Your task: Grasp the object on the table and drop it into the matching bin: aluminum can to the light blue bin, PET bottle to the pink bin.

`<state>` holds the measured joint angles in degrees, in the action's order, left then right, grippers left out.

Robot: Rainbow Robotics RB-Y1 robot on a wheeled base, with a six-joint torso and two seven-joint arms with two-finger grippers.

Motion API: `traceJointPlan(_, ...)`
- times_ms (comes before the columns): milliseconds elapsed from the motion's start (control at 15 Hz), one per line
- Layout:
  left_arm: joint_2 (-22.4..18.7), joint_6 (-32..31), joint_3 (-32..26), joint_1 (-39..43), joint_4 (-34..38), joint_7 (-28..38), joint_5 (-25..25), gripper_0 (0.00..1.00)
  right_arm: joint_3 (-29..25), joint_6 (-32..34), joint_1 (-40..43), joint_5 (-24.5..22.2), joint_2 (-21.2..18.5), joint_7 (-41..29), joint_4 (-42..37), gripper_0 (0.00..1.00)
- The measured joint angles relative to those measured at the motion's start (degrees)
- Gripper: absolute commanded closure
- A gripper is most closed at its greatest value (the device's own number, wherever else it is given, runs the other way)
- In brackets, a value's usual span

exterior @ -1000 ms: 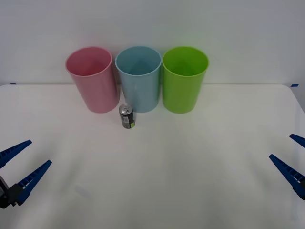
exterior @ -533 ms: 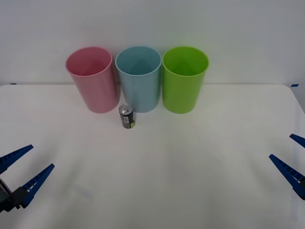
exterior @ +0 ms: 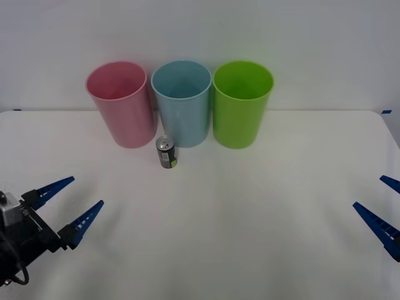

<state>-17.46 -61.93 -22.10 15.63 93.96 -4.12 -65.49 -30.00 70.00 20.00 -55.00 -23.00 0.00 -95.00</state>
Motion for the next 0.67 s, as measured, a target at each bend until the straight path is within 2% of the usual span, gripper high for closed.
traceJointPlan(667, 0.5, 17.81, 13.46, -5.17, -0.05, 2.71, -5.77, 0.0, 0.0, 0.0, 0.0, 0.0, 0.0, 0.0, 0.0, 0.0)
